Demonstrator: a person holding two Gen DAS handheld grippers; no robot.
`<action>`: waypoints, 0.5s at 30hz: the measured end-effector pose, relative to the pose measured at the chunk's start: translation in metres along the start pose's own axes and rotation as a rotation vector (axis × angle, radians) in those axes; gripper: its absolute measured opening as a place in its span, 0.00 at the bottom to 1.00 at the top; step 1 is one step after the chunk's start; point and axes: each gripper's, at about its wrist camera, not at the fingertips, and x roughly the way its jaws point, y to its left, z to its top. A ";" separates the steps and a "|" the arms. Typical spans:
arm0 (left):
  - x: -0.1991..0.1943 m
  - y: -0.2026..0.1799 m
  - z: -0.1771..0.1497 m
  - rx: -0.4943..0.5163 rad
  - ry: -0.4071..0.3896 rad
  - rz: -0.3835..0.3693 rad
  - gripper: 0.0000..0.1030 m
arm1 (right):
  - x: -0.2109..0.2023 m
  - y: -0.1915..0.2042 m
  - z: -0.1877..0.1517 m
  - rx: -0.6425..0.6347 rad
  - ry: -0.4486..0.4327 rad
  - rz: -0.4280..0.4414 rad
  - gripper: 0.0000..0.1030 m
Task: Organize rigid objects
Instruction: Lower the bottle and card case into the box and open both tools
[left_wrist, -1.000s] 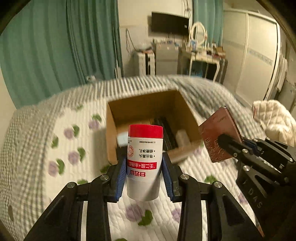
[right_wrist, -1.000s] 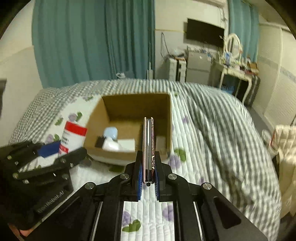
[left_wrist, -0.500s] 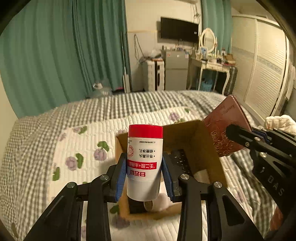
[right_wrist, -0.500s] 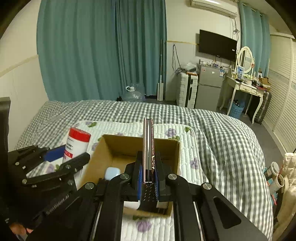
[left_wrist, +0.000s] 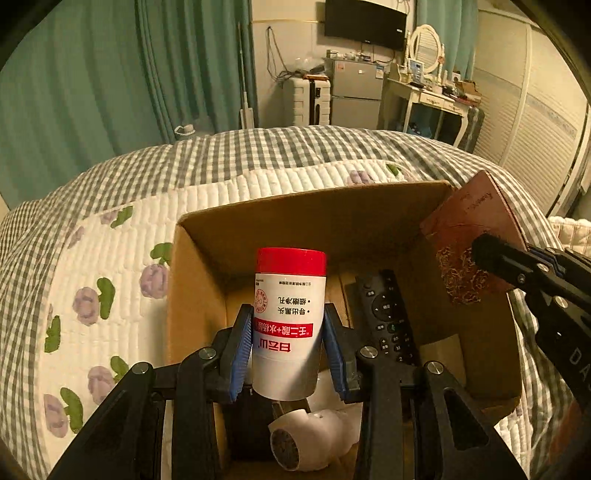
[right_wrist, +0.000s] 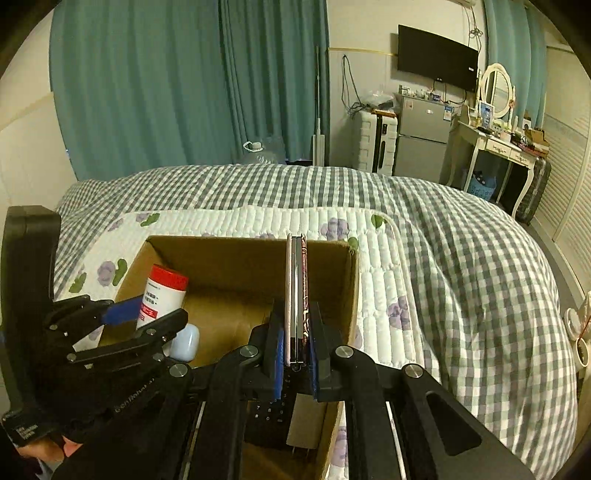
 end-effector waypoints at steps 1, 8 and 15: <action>-0.001 -0.002 0.000 0.005 -0.001 0.004 0.38 | 0.001 0.000 -0.001 0.002 0.003 0.003 0.09; -0.035 0.003 0.012 0.005 -0.064 0.016 0.39 | -0.011 0.003 0.003 0.006 -0.002 -0.001 0.09; -0.053 0.025 0.010 -0.029 -0.085 0.036 0.39 | 0.003 0.020 0.007 -0.020 0.049 0.015 0.09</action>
